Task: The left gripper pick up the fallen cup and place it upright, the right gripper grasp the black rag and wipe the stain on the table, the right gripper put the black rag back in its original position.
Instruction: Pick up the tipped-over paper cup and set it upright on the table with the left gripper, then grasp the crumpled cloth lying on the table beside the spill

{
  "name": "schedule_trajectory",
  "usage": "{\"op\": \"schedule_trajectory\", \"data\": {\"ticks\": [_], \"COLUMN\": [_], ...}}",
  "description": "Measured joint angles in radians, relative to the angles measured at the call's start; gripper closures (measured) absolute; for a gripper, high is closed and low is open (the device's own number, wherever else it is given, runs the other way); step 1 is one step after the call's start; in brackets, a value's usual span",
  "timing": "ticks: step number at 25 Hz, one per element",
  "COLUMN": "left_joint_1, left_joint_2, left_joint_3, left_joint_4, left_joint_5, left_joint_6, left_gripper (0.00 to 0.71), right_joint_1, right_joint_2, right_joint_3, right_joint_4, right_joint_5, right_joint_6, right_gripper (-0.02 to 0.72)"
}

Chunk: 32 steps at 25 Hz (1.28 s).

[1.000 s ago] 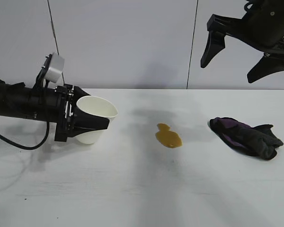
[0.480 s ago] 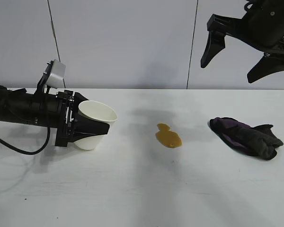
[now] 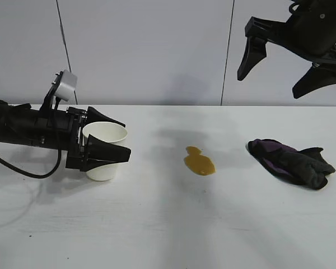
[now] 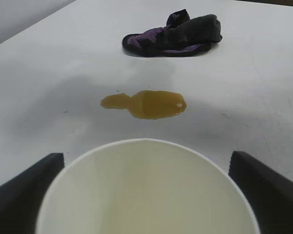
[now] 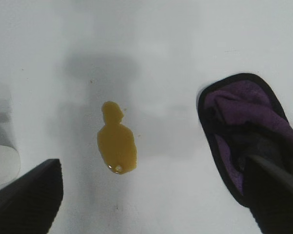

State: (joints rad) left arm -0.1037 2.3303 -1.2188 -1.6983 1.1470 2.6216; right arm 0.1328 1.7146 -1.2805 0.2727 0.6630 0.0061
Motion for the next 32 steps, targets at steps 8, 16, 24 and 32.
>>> {"op": "schedule_trajectory", "data": {"ticks": [8, 16, 24, 32], "left_joint_1": [0.0, 0.001, -0.015, -0.069], "left_joint_2": [-0.04, -0.152, -0.363, -0.495], "left_joint_3": [0.0, 0.003, 0.006, -0.032], "left_joint_4": [0.0, 0.004, 0.183, 0.574], "left_joint_5": [0.0, 0.0, -0.322, -0.431], "left_joint_6": [-0.14, -0.313, -0.854, -1.545], "left_gripper": [0.019, 0.017, 0.017, 0.017], "right_joint_1": [0.0, 0.0, 0.0, 0.0], "right_joint_2": [0.0, 0.0, 0.0, 0.0], "right_joint_3": [0.0, 0.0, 0.0, 0.0], "right_joint_4": [0.0, 0.0, 0.0, 0.0], "right_joint_5": [0.001, 0.002, 0.003, 0.01], "right_joint_6": [0.0, 0.0, 0.0, 0.0], "right_gripper": [0.009, 0.009, 0.009, 0.009]}}
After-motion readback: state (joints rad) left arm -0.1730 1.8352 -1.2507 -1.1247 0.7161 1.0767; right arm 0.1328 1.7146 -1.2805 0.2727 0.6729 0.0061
